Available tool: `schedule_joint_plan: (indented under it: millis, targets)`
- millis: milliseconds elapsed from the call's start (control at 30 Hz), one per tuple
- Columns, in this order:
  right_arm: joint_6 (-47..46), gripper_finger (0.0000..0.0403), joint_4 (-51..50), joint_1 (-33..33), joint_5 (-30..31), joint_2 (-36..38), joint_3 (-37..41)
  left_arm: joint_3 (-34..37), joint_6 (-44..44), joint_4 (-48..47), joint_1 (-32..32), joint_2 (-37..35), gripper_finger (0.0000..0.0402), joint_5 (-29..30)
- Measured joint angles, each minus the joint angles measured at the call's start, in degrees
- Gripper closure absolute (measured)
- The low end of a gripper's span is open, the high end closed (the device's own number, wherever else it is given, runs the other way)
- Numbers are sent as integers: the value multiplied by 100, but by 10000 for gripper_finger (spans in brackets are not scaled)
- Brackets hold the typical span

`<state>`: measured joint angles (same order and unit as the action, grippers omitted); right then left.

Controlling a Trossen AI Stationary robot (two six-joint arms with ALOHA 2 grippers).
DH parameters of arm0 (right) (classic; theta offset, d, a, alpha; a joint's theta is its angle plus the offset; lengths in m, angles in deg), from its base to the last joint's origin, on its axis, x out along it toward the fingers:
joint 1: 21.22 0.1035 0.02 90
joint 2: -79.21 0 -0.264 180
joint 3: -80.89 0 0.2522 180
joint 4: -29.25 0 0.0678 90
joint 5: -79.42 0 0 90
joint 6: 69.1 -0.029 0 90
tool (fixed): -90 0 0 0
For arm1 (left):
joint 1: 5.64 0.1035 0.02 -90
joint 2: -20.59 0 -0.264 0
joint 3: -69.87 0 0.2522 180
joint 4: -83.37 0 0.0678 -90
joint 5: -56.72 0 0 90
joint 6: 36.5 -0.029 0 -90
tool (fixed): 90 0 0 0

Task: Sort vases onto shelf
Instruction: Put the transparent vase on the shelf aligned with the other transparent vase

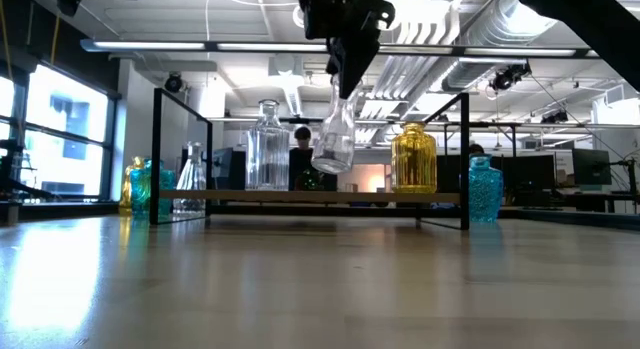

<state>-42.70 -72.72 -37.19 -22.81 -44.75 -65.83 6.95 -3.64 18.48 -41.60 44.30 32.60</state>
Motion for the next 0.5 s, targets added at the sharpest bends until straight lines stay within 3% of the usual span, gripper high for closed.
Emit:
schedule_joint_plan:
  millis: [233, 500]
  targets:
    - [60, 402, 195, 1, -7, -4, 329, 2, -11, 0, -2, 36, 346, -87]
    - [259, 402, 910, -68, 509, -4, 443, 2, -43, 0, -1, 38, 346, -103]
